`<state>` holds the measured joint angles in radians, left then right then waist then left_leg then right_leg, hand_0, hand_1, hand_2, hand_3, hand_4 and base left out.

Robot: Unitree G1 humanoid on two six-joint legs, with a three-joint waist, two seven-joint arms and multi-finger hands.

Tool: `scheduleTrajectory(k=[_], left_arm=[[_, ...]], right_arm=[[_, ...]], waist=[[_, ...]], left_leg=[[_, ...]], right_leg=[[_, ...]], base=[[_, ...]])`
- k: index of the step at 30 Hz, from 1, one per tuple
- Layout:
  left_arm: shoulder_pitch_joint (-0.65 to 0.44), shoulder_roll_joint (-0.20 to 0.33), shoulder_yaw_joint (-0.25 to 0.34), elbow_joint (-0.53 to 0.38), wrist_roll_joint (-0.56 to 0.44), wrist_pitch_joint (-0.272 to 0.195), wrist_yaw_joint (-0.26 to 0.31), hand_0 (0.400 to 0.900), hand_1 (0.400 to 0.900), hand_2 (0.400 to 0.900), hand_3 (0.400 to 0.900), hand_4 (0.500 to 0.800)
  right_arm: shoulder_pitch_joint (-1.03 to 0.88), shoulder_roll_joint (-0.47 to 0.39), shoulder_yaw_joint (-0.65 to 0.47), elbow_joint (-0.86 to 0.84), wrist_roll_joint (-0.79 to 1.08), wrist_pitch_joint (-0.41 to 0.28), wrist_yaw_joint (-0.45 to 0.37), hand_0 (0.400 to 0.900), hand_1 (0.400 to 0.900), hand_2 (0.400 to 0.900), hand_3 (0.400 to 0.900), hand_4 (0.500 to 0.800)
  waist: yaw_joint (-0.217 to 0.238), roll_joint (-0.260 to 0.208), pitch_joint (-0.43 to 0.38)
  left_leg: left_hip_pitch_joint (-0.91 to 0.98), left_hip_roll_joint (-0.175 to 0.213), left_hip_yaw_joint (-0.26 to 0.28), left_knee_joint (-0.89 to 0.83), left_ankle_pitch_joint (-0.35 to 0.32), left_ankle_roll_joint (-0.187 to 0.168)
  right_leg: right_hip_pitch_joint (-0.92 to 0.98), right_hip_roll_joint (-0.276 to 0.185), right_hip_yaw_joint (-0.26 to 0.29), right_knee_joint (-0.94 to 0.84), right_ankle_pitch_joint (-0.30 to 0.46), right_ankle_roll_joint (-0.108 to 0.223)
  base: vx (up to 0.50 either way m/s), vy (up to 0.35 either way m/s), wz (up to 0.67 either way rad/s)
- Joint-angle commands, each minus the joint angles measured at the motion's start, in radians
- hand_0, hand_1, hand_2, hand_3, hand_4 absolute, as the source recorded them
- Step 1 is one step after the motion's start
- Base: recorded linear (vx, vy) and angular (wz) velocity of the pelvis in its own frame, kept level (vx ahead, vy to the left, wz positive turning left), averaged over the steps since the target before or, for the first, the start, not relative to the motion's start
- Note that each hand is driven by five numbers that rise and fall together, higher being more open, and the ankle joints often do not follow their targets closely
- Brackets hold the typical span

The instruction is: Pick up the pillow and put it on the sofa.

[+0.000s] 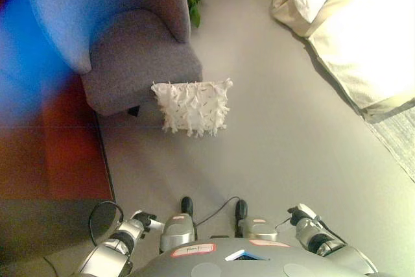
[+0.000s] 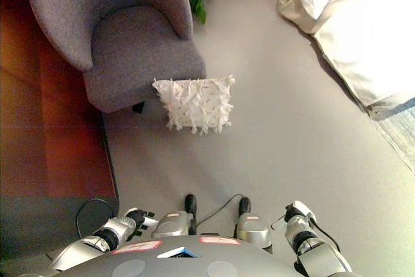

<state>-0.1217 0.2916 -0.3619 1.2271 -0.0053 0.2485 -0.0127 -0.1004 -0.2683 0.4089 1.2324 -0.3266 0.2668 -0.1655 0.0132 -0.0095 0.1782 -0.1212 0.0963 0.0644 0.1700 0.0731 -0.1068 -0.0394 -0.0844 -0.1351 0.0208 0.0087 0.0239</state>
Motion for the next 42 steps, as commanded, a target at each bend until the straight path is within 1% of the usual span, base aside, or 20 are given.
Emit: scheduleTrajectory(k=[1, 3, 6, 8, 10, 13, 15, 16, 18, 20, 22, 23, 25, 27, 30, 32, 34, 35, 37, 42], left_arm=[[-0.007, -0.008, 0.024, 0.012, -0.002, -0.023, 0.008, 0.900, 0.900, 0.900, 0.900, 0.800], [0.018, -0.004, 0.036, 0.024, 0.002, -0.040, 0.003, 0.900, 0.900, 0.900, 0.900, 0.800], [0.046, -0.002, 0.046, 0.041, 0.000, -0.045, -0.002, 0.900, 0.900, 0.900, 0.900, 0.800], [0.060, -0.005, 0.051, 0.052, -0.008, -0.047, -0.002, 0.900, 0.900, 0.900, 0.900, 0.800], [0.076, -0.010, 0.061, 0.060, -0.012, -0.042, -0.004, 0.900, 0.900, 0.900, 0.900, 0.800], [0.095, -0.013, 0.075, 0.076, -0.013, -0.046, -0.009, 0.900, 0.900, 0.900, 0.900, 0.800], [0.106, -0.014, 0.087, 0.086, -0.009, -0.045, -0.008, 0.900, 0.900, 0.900, 0.900, 0.800], [0.109, -0.015, 0.091, 0.090, -0.006, -0.043, -0.007, 0.900, 0.900, 0.900, 0.900, 0.800], [0.107, -0.010, 0.100, 0.089, -0.001, -0.025, -0.010, 0.900, 0.900, 0.900, 0.900, 0.800], [0.103, 0.000, 0.111, 0.100, 0.007, -0.031, -0.009, 0.900, 0.900, 0.900, 0.900, 0.800], [0.098, 0.014, 0.122, 0.103, 0.026, -0.042, -0.018, 0.900, 0.900, 0.900, 0.900, 0.800], [0.095, 0.020, 0.131, 0.095, 0.047, -0.035, -0.027, 0.900, 0.900, 0.900, 0.900, 0.800], [0.074, 0.028, 0.116, 0.093, 0.051, -0.041, -0.031, 0.900, 0.900, 0.900, 0.900, 0.800], [0.052, 0.036, 0.093, 0.089, 0.071, -0.039, -0.037, 0.900, 0.900, 0.900, 0.900, 0.800], [0.007, 0.048, 0.061, 0.082, 0.042, -0.032, -0.030, 0.900, 0.900, 0.900, 0.900, 0.800], [-0.026, 0.052, 0.049, 0.082, 0.014, -0.036, -0.013, 0.900, 0.900, 0.900, 0.900, 0.800], [-0.046, 0.053, 0.047, 0.083, 0.002, -0.046, -0.005, 0.900, 0.900, 0.900, 0.900, 0.800], [-0.054, 0.054, 0.041, 0.084, 0.005, -0.057, -0.005, 0.900, 0.900, 0.900, 0.900, 0.800], [-0.051, 0.053, 0.042, 0.088, 0.010, -0.067, -0.008, 0.900, 0.900, 0.900, 0.900, 0.800], [-0.015, 0.063, 0.052, 0.113, 0.043, -0.079, 0.001, 0.900, 0.900, 0.900, 0.900, 0.800]], right_arm=[[-0.012, -0.086, 0.021, 0.022, -0.015, 0.011, -0.022, 0.900, 0.900, 0.900, 0.900, 0.800], [-0.008, -0.094, 0.016, 0.027, -0.031, -0.002, -0.011, 0.900, 0.900, 0.900, 0.900, 0.800], [-0.005, -0.094, 0.019, 0.025, -0.027, -0.002, 0.000, 0.900, 0.900, 0.900, 0.900, 0.800], [0.002, -0.091, 0.022, 0.026, -0.034, -0.006, 0.009, 0.900, 0.900, 0.900, 0.900, 0.800], [0.017, -0.088, 0.023, 0.033, -0.034, -0.011, 0.014, 0.900, 0.900, 0.900, 0.900, 0.800], [0.031, -0.082, 0.013, 0.049, -0.042, -0.020, 0.014, 0.900, 0.900, 0.900, 0.900, 0.800], [0.036, -0.072, 0.006, 0.060, -0.050, -0.034, 0.013, 0.900, 0.900, 0.900, 0.900, 0.800], [0.037, -0.067, 0.004, 0.061, -0.050, -0.044, 0.013, 0.900, 0.900, 0.900, 0.900, 0.800], [0.021, -0.055, -0.001, 0.057, -0.044, -0.050, 0.014, 0.900, 0.900, 0.900, 0.900, 0.800], [0.005, -0.045, -0.007, 0.050, -0.036, -0.049, 0.015, 0.900, 0.900, 0.900, 0.900, 0.800], [0.005, -0.039, -0.021, 0.044, -0.037, -0.069, 0.008, 0.900, 0.900, 0.900, 0.900, 0.800], [0.009, -0.040, -0.040, 0.024, -0.072, -0.070, 0.014, 0.900, 0.900, 0.900, 0.900, 0.800], [0.016, -0.040, -0.048, -0.005, -0.072, -0.052, 0.022, 0.900, 0.900, 0.900, 0.900, 0.800], [0.018, -0.039, -0.046, -0.018, -0.056, -0.057, 0.004, 0.900, 0.900, 0.900, 0.900, 0.800], [0.003, -0.034, -0.029, -0.026, -0.035, -0.062, -0.022, 0.900, 0.900, 0.900, 0.900, 0.800], [-0.012, -0.032, -0.019, -0.020, -0.027, -0.077, -0.031, 0.900, 0.900, 0.900, 0.900, 0.800], [-0.018, -0.030, -0.012, -0.015, -0.020, -0.088, -0.046, 0.900, 0.900, 0.900, 0.900, 0.800], [-0.018, -0.031, -0.012, -0.001, 0.009, -0.111, -0.057, 0.900, 0.900, 0.900, 0.900, 0.800], [-0.018, -0.033, -0.028, 0.009, 0.022, -0.132, -0.071, 0.900, 0.900, 0.900, 0.900, 0.800], [-0.028, -0.040, -0.051, 0.015, 0.041, -0.158, -0.077, 0.900, 0.900, 0.900, 0.900, 0.800]], waist=[[0.017, -0.049, 0.042], [0.049, -0.025, 0.059], [0.095, 0.001, 0.070], [0.117, 0.004, 0.075], [0.133, 0.012, 0.074], [0.145, 0.024, 0.063], [0.154, 0.025, 0.048], [0.158, 0.022, 0.041], [0.177, 0.007, 0.015], [0.193, -0.010, 0.003], [0.192, -0.036, -0.007], [0.192, -0.059, -0.022], [0.182, -0.062, -0.039], [0.164, -0.053, -0.048], [0.134, -0.041, -0.048], [0.108, -0.032, -0.028], [0.079, -0.033, -0.007], [0.056, -0.042, 0.006], [0.034, -0.061, 0.006], [0.015, -0.087, 0.007]], left_leg=[[-0.163, -0.040, 0.018, 0.289, -0.002, 0.077], [-0.218, -0.021, 0.012, 0.196, 0.092, 0.050], [-0.256, -0.019, 0.000, 0.017, 0.208, 0.018], [-0.255, -0.016, 0.003, -0.099, 0.230, 0.010], [-0.255, 0.002, 0.025, -0.207, 0.242, -0.001], [-0.266, 0.032, 0.045, -0.233, 0.247, -0.010], [-0.270, 0.050, 0.081, -0.234, 0.238, -0.009], [-0.271, 0.052, 0.108, -0.225, 0.231, -0.005], [-0.279, 0.037, 0.163, -0.199, 0.140, 0.042], [-0.299, 0.021, 0.158, -0.113, 0.138, 0.056], [-0.315, 0.002, 0.163, -0.024, 0.119, 0.076], [-0.295, -0.027, 0.164, 0.001, 0.072, 0.115], [-0.243, -0.068, 0.119, -0.014, 0.018, 0.154], [-0.189, -0.095, 0.100, -0.042, -0.002, 0.171], [-0.115, -0.096, 0.116, -0.082, -0.014, 0.177], [-0.060, -0.081, 0.104, -0.108, -0.025, 0.168], [-0.023, -0.080, 0.061, -0.116, -0.043, 0.163], [-0.008, -0.087, 0.022, -0.105, -0.069, 0.159], [0.010, -0.106, -0.012, -0.092, -0.108, 0.156], [0.064, -0.101, -0.088, -0.035, -0.213, 0.156]], right_leg=[[0.057, 0.044, 0.034, 0.006, -0.016, -0.023], [0.100, 0.080, 0.050, 0.007, -0.044, -0.026], [0.179, 0.129, 0.083, -0.005, -0.081, -0.029], [0.224, 0.141, 0.105, -0.003, -0.110, -0.031], [0.269, 0.158, 0.130, 0.025, -0.172, -0.036], [0.306, 0.168, 0.139, 0.073, -0.252, -0.038], [0.339, 0.159, 0.133, 0.102, -0.302, -0.030], [0.354, 0.148, 0.127, 0.117, -0.329, -0.025], [0.388, 0.099, 0.111, 0.166, -0.335, 0.005], [0.403, 0.065, 0.102, 0.217, -0.344, 0.029], [0.400, 0.020, 0.068, 0.282, -0.283, 0.066], [0.385, -0.039, 0.050, 0.361, -0.137, 0.109], [0.306, -0.074, 0.063, 0.512, 0.003, 0.131], [0.196, -0.078, 0.054, 0.593, 0.061, 0.129], [0.051, -0.110, -0.029, 0.528, 0.034, 0.111], [-0.056, -0.108, -0.072, 0.395, -0.004, 0.087], [-0.132, -0.098, -0.054, 0.296, 0.024, 0.080], [-0.168, -0.109, -0.006, 0.197, 0.068, 0.089], [-0.194, -0.134, 0.048, 0.086, 0.147, 0.114], [-0.206, -0.160, 0.103, 0.010, 0.192, 0.142]], base=[[0.27, -0.048, -0.66], [0.36, 0.017, -0.58], [0.43, 0.034, -0.58], [0.50, 0.075, -0.58], [0.56, 0.122, -0.45], [0.57, 0.173, -0.25], [0.67, 0.233, -0.10], [0.71, 0.282, 0.04], [0.72, 0.321, 0.04], [0.65, 0.288, 0.11], [0.64, 0.294, 0.38], [0.59, 0.310, 0.34], [0.60, 0.306, 0.37], [0.51, 0.217, 0.42], [0.42, 0.068, 0.25], [0.26, -0.143, 0.30], [0.27, -0.214, 0.60], [0.31, -0.241, 0.84], [0.38, -0.249, 0.89], [0.41, -0.281, 0.76]])
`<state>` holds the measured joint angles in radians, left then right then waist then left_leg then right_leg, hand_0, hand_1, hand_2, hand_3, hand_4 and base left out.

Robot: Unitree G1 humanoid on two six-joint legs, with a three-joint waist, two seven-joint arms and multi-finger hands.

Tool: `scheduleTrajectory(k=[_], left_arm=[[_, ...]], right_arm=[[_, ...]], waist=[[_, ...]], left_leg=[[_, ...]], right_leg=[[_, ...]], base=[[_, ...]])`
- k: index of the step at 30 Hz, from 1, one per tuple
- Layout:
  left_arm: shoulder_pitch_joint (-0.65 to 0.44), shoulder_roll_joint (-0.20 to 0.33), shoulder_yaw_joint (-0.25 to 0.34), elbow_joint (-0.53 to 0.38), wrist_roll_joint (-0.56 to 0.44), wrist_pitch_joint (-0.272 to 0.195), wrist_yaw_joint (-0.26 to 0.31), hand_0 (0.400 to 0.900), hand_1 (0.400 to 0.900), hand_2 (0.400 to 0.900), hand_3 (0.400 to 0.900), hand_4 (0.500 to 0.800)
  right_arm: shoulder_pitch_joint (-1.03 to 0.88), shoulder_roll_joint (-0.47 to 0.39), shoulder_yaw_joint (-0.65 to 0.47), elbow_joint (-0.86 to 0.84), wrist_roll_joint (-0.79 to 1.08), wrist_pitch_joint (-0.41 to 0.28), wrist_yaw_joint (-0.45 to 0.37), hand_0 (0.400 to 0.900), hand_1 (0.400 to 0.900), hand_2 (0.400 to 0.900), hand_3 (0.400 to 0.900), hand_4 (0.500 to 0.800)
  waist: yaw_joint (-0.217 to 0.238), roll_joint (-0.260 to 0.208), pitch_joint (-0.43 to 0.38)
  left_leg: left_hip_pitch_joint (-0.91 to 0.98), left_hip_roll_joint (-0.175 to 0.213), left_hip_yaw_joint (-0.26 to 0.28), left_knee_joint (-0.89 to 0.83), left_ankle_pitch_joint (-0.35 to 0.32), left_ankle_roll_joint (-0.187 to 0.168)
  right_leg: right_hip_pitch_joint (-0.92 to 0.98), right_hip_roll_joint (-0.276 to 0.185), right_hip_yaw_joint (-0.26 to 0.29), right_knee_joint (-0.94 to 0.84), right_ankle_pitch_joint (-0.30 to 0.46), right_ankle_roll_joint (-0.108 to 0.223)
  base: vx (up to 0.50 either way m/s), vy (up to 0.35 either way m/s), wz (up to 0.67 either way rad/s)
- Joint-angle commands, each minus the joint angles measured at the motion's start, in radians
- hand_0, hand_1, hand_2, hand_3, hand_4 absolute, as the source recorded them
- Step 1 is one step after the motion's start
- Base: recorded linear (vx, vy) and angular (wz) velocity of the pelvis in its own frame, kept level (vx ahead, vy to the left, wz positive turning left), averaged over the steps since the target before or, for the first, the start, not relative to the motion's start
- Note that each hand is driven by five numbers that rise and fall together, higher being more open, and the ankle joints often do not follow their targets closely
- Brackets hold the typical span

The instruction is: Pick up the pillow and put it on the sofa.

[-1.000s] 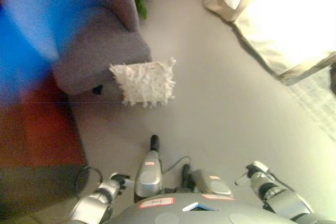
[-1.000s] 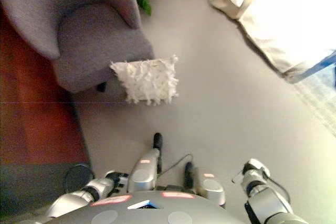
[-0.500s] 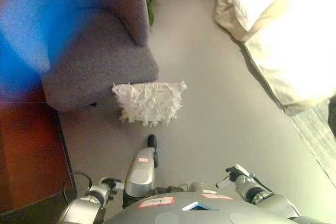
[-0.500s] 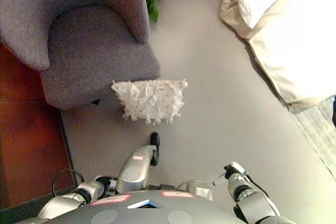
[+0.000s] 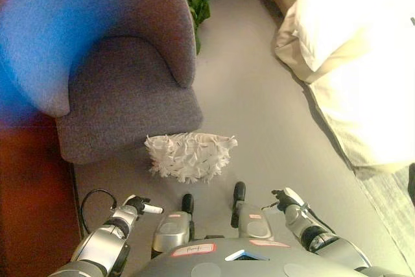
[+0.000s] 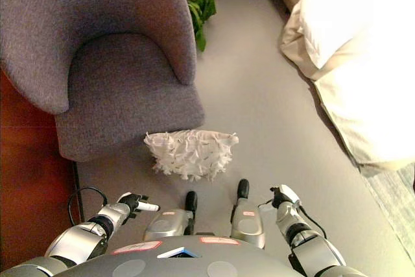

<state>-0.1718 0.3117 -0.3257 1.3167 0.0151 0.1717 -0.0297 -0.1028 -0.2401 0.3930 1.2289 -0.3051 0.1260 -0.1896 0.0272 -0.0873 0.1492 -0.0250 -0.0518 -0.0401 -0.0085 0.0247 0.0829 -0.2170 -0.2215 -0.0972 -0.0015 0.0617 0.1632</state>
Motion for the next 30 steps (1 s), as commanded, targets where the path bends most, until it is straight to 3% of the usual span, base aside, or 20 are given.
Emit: scheduleTrajectory(k=[1, 3, 7, 10, 13, 16, 21, 25, 30], left_arm=[[0.047, 0.043, 0.021, 0.030, 0.040, -0.006, 0.021, 0.900, 0.900, 0.900, 0.900, 0.800], [0.071, 0.042, 0.031, 0.033, 0.046, -0.012, 0.039, 0.900, 0.900, 0.900, 0.900, 0.800], [0.089, 0.049, 0.042, 0.026, 0.060, -0.013, 0.031, 0.900, 0.900, 0.900, 0.900, 0.800], [0.073, 0.046, 0.027, 0.021, 0.042, -0.009, 0.028, 0.900, 0.900, 0.900, 0.900, 0.800], [0.062, 0.041, 0.009, 0.012, 0.026, -0.010, 0.034, 0.900, 0.900, 0.900, 0.900, 0.800], [0.052, 0.049, -0.006, -0.012, -0.002, -0.012, 0.040, 0.900, 0.900, 0.900, 0.900, 0.800], [0.009, 0.060, -0.022, -0.039, -0.045, 0.006, 0.019, 0.900, 0.900, 0.900, 0.900, 0.800], [0.017, 0.069, -0.034, -0.035, -0.104, -0.005, 0.002, 0.900, 0.900, 0.900, 0.900, 0.800], [0.059, 0.064, -0.028, -0.035, -0.169, -0.029, -0.005, 0.900, 0.900, 0.900, 0.900, 0.800]], right_arm=[[-0.030, -0.072, -0.038, 0.018, 0.032, -0.020, -0.059, 0.900, 0.900, 0.900, 0.900, 0.800], [-0.036, -0.074, -0.037, 0.008, 0.035, -0.027, -0.063, 0.900, 0.900, 0.900, 0.900, 0.800], [-0.090, -0.089, -0.021, -0.026, 0.046, -0.043, -0.093, 0.900, 0.900, 0.900, 0.900, 0.800], [-0.155, -0.118, -0.008, -0.049, 0.059, -0.046, -0.117, 0.900, 0.900, 0.900, 0.900, 0.800], [-0.238, -0.159, 0.011, -0.070, 0.052, -0.027, -0.122, 0.900, 0.900, 0.900, 0.900, 0.800], [-0.334, -0.211, 0.027, -0.089, 0.058, 0.001, -0.071, 0.900, 0.900, 0.900, 0.900, 0.800], [-0.463, -0.284, 0.033, -0.089, 0.098, 0.039, 0.013, 0.900, 0.900, 0.900, 0.900, 0.800], [-0.575, -0.342, 0.070, -0.048, 0.098, 0.069, 0.090, 0.900, 0.900, 0.900, 0.900, 0.800], [-0.697, -0.391, 0.129, -0.006, 0.064, 0.097, 0.149, 0.900, 0.900, 0.900, 0.900, 0.800]], waist=[[0.006, -0.020, 0.037], [0.017, -0.027, 0.041], [0.038, -0.011, 0.053], [0.051, 0.018, 0.069], [0.068, 0.051, 0.090], [0.083, 0.086, 0.117], [0.104, 0.130, 0.163], [0.155, 0.167, 0.207], [0.212, 0.220, 0.236]], left_leg=[[-0.031, 0.052, 0.002, 0.177, -0.188, -0.039], [-0.030, 0.072, -0.022, 0.214, -0.202, -0.048], [0.010, 0.162, -0.029, 0.152, -0.147, -0.095], [0.001, 0.188, -0.037, 0.082, -0.096, -0.128], [-0.011, 0.196, -0.052, 0.039, -0.064, -0.151], [-0.019, 0.206, -0.055, 0.019, -0.048, -0.165], [-0.110, 0.217, 0.018, 0.043, -0.016, -0.178], [-0.204, 0.181, -0.008, 0.085, -0.003, -0.171], [-0.289, 0.154, -0.029, 0.113, 0.014, -0.163]], right_leg=[[-0.023, -0.026, 0.065, 0.059, 0.137, 0.002], [-0.006, -0.027, 0.060, 0.095, 0.113, 0.004], [0.003, -0.006, 0.007, 0.152, 0.052, 0.001], [-0.018, 0.002, -0.028, 0.166, 0.026, -0.007], [-0.061, -0.009, -0.066, 0.204, 0.009, -0.011], [-0.118, -0.030, -0.098, 0.270, -0.007, -0.015], [-0.167, -0.099, -0.173, 0.360, -0.043, -0.026], [-0.239, -0.156, -0.187, 0.477, -0.081, -0.030], [-0.295, -0.179, -0.214, 0.555, -0.126, -0.059]], base=[[0.37, -0.322, 0.62], [0.35, -0.318, 0.52], [0.19, -0.246, 0.52], [0.01, -0.133, 0.56], [-0.01, -0.044, 0.44], [-0.05, -0.005, 0.47], [-0.11, -0.022, 0.80], [-0.09, 0.036, 0.45], [-0.08, 0.064, 0.20]])
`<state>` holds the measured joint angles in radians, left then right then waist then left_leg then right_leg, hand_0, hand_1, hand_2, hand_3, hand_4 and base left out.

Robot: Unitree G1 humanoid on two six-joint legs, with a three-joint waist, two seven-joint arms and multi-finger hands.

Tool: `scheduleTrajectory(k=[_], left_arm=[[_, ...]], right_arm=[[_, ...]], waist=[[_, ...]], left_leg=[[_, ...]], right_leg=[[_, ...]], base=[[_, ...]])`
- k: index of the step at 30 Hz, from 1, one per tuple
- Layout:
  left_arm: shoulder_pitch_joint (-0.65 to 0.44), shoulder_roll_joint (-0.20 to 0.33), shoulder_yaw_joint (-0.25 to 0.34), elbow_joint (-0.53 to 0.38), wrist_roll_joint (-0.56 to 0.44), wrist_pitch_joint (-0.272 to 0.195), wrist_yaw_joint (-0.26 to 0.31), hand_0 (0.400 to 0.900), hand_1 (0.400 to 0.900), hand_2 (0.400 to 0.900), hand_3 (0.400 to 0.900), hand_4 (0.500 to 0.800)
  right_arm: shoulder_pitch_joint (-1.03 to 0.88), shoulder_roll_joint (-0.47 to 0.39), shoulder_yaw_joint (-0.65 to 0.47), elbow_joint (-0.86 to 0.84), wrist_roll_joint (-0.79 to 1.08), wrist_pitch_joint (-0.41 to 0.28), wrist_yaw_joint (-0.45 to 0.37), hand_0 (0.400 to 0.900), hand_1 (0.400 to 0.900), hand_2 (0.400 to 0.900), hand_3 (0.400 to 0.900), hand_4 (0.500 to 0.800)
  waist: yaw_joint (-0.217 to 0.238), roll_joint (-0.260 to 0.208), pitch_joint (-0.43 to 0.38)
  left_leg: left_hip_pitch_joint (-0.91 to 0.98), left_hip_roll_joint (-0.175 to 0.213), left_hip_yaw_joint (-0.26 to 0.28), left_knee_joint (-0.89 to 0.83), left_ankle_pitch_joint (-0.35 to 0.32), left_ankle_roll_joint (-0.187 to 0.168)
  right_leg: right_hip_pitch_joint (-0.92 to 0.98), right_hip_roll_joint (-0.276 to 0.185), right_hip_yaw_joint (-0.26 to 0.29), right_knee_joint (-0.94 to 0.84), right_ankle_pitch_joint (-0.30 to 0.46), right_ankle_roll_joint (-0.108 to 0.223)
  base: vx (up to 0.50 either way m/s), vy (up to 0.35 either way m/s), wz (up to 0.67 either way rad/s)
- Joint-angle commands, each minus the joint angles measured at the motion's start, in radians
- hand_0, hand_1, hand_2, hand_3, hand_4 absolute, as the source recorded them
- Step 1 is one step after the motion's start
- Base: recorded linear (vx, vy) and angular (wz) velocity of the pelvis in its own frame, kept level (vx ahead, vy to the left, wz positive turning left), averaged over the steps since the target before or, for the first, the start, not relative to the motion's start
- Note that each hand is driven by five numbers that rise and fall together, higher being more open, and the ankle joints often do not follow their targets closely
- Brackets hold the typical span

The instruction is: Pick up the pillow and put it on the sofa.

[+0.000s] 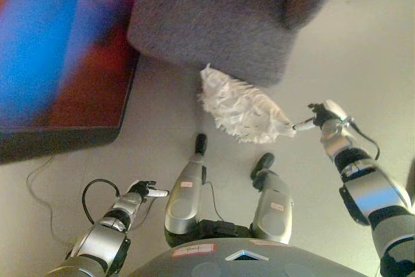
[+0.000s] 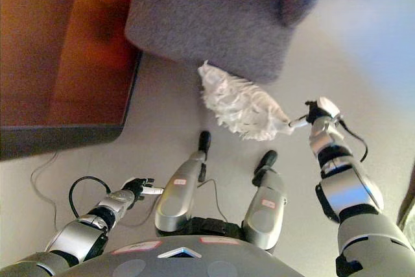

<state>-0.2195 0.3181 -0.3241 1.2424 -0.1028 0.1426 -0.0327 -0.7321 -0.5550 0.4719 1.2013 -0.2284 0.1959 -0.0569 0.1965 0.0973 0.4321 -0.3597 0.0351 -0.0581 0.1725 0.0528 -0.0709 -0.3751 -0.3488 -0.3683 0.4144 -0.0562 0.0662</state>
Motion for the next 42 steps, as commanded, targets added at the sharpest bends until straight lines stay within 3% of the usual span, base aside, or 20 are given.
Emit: scheduleTrajectory(k=[1, 3, 15, 29, 42], left_arm=[[0.113, 0.055, -0.024, 0.037, -0.058, -0.002, -0.008, 0.900, 0.900, 0.900, 0.900, 0.800], [0.124, 0.053, -0.016, 0.034, -0.073, -0.009, -0.011, 0.900, 0.900, 0.900, 0.900, 0.800], [0.165, 0.081, 0.038, 0.005, -0.114, -0.057, -0.027, 0.900, 0.900, 0.900, 0.900, 0.800], [0.181, 0.108, 0.014, -0.045, -0.164, -0.089, 0.014, 0.900, 0.900, 0.900, 0.900, 0.800], [0.239, 0.122, 0.019, -0.052, -0.189, -0.119, -0.033, 0.900, 0.900, 0.900, 0.900, 0.800]], right_arm=[[-0.092, -0.081, 0.064, 0.029, -0.023, 0.032, 0.028, 0.900, 0.900, 0.900, 0.900, 0.800], [-0.134, -0.081, 0.086, 0.038, -0.036, 0.049, 0.040, 0.900, 0.900, 0.900, 0.900, 0.800], [-0.284, -0.066, 0.154, 0.067, -0.023, 0.092, 0.065, 0.900, 0.900, 0.900, 0.900, 0.800], [-0.307, -0.028, 0.146, 0.082, -0.013, 0.090, 0.069, 0.900, 0.900, 0.900, 0.900, 0.800], [-0.431, -0.049, 0.195, 0.093, -0.014, 0.181, 0.005, 0.900, 0.900, 0.900, 0.900, 0.800]], waist=[[0.054, 0.045, -0.041], [0.074, 0.054, -0.026], [0.139, 0.076, 0.084], [0.166, 0.051, 0.088], [0.185, 0.104, 0.088]], left_leg=[[0.026, 0.062, -0.015, -0.060, -0.010, -0.008], [-0.001, 0.055, -0.023, -0.043, -0.025, -0.009], [-0.231, 0.022, -0.039, 0.198, -0.048, 0.024], [-0.378, 0.029, -0.053, 0.333, -0.079, 0.043], [-0.588, 0.005, -0.049, 0.497, -0.120, 0.068]], right_leg=[[-0.147, -0.054, 0.054, 0.153, -0.017, 0.033], [-0.167, -0.064, 0.060, 0.205, -0.067, 0.037], [-0.262, -0.071, 0.064, 0.368, -0.158, -0.014], [-0.302, -0.045, 0.052, 0.378, -0.160, -0.023], [-0.491, -0.048, 0.115, 0.495, -0.192, -0.036]], base=[[-0.02, 0.005, 0.16], [-0.02, -0.019, 0.13], [-0.05, -0.039, 0.03], [-0.02, -0.005, -0.06], [-0.02, 0.062, 0.02]])
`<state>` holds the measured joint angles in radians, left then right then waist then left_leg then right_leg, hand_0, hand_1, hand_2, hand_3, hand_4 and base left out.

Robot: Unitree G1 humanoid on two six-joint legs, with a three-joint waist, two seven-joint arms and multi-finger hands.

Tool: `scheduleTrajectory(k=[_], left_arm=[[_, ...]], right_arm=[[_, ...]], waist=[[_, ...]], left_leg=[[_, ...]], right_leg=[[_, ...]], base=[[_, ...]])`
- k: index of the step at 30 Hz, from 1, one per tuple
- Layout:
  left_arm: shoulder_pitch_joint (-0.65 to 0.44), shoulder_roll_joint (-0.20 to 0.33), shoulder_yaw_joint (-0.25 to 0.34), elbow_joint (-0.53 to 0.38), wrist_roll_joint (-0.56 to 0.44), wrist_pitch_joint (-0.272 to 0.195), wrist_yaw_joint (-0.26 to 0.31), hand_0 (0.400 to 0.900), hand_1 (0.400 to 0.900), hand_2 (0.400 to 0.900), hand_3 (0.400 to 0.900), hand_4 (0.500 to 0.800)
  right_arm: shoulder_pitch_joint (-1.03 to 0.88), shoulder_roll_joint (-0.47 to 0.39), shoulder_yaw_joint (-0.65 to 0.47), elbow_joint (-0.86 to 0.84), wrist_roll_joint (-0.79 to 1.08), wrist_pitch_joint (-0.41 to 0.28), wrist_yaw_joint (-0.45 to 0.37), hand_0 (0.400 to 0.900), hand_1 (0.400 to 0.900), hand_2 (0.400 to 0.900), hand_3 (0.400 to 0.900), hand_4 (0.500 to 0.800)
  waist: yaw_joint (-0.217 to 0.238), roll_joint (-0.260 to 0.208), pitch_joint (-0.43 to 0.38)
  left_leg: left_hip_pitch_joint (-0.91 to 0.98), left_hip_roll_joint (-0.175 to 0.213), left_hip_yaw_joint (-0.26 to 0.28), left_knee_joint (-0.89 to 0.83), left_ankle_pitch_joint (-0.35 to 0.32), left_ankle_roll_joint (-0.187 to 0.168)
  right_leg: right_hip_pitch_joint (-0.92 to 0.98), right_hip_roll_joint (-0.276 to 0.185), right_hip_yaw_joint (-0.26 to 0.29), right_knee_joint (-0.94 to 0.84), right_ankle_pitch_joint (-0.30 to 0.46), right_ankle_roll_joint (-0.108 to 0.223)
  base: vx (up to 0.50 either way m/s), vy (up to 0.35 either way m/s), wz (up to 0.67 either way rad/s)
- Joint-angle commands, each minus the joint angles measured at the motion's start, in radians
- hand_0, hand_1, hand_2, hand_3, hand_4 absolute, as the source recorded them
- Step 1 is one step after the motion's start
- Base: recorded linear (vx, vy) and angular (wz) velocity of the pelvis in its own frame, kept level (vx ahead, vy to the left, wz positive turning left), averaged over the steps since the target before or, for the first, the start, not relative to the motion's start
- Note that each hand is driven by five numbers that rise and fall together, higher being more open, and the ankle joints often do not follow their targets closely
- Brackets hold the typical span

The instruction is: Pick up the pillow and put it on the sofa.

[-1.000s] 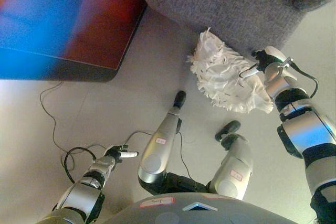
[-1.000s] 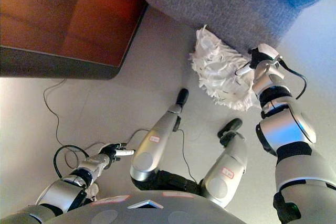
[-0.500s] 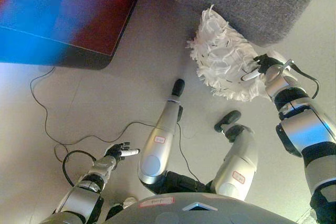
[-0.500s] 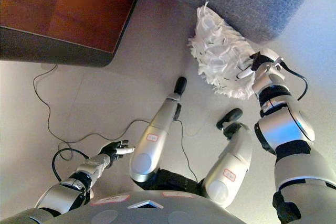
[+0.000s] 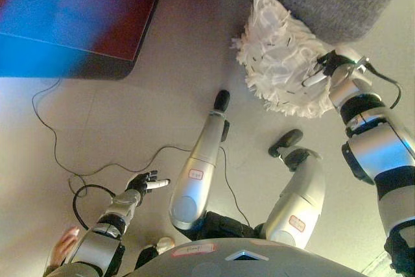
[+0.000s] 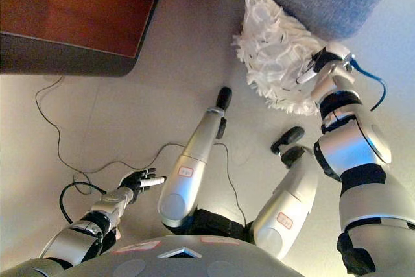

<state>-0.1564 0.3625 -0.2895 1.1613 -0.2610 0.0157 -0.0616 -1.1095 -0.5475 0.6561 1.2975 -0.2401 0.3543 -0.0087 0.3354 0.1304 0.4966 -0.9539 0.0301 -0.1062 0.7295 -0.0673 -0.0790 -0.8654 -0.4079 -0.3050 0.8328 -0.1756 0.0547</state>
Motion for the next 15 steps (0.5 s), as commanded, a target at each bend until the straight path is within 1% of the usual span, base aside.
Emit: scheduleTrajectory(k=[1, 5, 7, 10, 14, 15], left_arm=[[0.182, 0.078, -0.015, 0.027, -0.034, 0.003, -0.008, 0.900, 0.900, 0.900, 0.900, 0.800], [0.200, 0.080, -0.006, 0.027, -0.046, -0.006, -0.033, 0.900, 0.900, 0.900, 0.900, 0.800], [0.217, 0.077, 0.000, 0.027, -0.044, -0.017, -0.043, 0.900, 0.900, 0.900, 0.900, 0.800], [0.241, 0.074, 0.012, 0.031, -0.049, -0.044, -0.059, 0.900, 0.900, 0.900, 0.900, 0.800], [0.263, 0.072, 0.025, 0.028, -0.071, -0.065, -0.072, 0.900, 0.900, 0.900, 0.900, 0.800], [0.273, 0.069, 0.029, 0.026, -0.076, -0.073, -0.072, 0.900, 0.900, 0.900, 0.900, 0.800]], right_arm=[[-0.075, -0.059, 0.017, -0.001, 0.013, 0.030, -0.040, 0.900, 0.900, 0.900, 0.900, 0.800], [-0.135, -0.063, 0.037, 0.001, 0.044, 0.041, -0.028, 0.900, 0.900, 0.900, 0.900, 0.800], [-0.164, -0.060, 0.048, 0.001, 0.061, 0.038, -0.008, 0.900, 0.900, 0.900, 0.900, 0.800], [-0.193, -0.058, 0.064, -0.005, 0.082, 0.011, 0.016, 0.900, 0.900, 0.900, 0.900, 0.800], [-0.210, -0.056, 0.080, -0.021, 0.111, -0.012, 0.062, 0.900, 0.900, 0.900, 0.900, 0.800], [-0.212, -0.060, 0.083, -0.023, 0.120, -0.023, 0.067, 0.800, 0.800, 0.800, 0.800, 0.740]], waist=[[0.049, 0.077, 0.023], [0.055, 0.096, 0.023], [0.058, 0.106, 0.023], [0.058, 0.114, 0.023], [0.055, 0.119, 0.023], [0.055, 0.122, 0.023]], left_leg=[[-0.020, 0.002, -0.001, -0.040, -0.006, 0.080], [-0.105, -0.021, 0.001, 0.032, -0.027, 0.086], [-0.155, -0.033, 0.001, 0.081, -0.042, 0.087], [-0.223, -0.043, 0.002, 0.146, -0.059, 0.086], [-0.286, -0.054, 0.006, 0.204, -0.074, 0.083], [-0.298, -0.054, 0.006, 0.216, -0.076, 0.082]], right_leg=[[-0.025, 0.011, 0.061, 0.088, -0.076, -0.025], [-0.111, 0.012, 0.094, 0.142, -0.086, -0.030], [-0.162, 0.013, 0.112, 0.174, -0.092, -0.035], [-0.234, 0.018, 0.143, 0.219, -0.097, -0.043], [-0.302, 0.026, 0.171, 0.259, -0.102, -0.051], [-0.315, 0.027, 0.178, 0.267, -0.103, -0.053]], base=[[-0.05, 0.062, 0.09], [-0.05, 0.080, 0.05], [-0.04, 0.103, -0.05], [-0.04, 0.124, -0.12], [-0.04, 0.099, -0.09], [-0.03, 0.081, -0.07]])
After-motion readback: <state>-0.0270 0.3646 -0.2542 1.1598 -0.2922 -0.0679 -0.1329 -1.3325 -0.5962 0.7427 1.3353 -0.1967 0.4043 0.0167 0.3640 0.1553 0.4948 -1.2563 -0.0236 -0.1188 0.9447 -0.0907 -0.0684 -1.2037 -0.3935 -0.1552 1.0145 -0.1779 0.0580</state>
